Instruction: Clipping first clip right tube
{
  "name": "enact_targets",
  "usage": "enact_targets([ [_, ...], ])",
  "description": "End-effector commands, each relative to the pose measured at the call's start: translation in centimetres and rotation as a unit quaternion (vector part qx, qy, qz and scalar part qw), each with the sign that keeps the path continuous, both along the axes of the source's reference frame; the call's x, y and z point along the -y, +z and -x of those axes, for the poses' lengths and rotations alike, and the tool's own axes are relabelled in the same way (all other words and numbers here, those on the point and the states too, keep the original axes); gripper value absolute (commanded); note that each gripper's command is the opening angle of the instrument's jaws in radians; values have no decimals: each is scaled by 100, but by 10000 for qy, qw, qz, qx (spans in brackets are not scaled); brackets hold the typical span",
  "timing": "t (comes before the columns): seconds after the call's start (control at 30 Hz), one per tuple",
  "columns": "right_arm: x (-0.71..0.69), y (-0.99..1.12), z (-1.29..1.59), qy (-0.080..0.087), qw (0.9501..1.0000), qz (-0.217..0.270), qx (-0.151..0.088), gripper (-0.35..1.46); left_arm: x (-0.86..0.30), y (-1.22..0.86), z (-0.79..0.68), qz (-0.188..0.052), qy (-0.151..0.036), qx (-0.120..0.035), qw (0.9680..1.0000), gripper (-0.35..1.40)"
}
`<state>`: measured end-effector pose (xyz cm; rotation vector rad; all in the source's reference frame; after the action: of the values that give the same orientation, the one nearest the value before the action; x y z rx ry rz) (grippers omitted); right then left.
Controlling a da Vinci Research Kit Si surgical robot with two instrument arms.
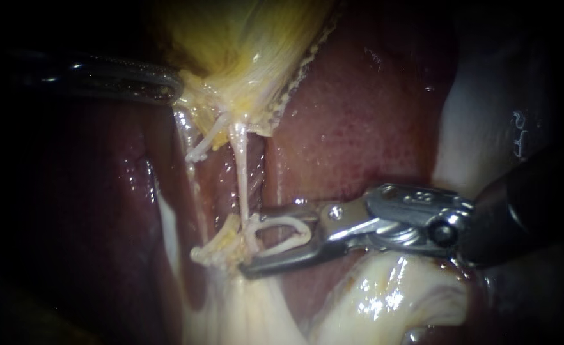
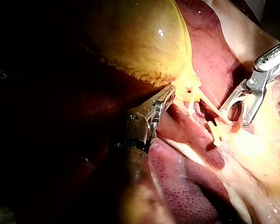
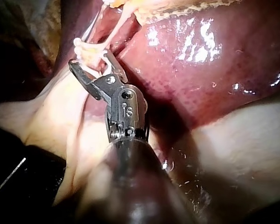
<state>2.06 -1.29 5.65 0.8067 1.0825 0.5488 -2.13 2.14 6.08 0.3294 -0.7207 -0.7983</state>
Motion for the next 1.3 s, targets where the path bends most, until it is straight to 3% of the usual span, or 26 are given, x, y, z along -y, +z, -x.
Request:
enact_targets([
  [0.03,-1,0,2,4,10000,-2,1,50,0,0,0,1,0,2,10000,-35],
  [0.5,-4,5,14,16,10000,7,3,50,0,-1,-1,0,2,4,10000,-35],
  [0.93,-12,46,10,25,10000,65,53,50,0,-1,-1,0,3,4,10000,-35],
  [1.13,-10,57,0,30,9999,96,79,50,0,-1,-1,0,3,4,10000,-35],
  [1.3,-8,55,-12,150,9998,66,-138,50,0,-1,-1,0,2,4,10000,-35],
])
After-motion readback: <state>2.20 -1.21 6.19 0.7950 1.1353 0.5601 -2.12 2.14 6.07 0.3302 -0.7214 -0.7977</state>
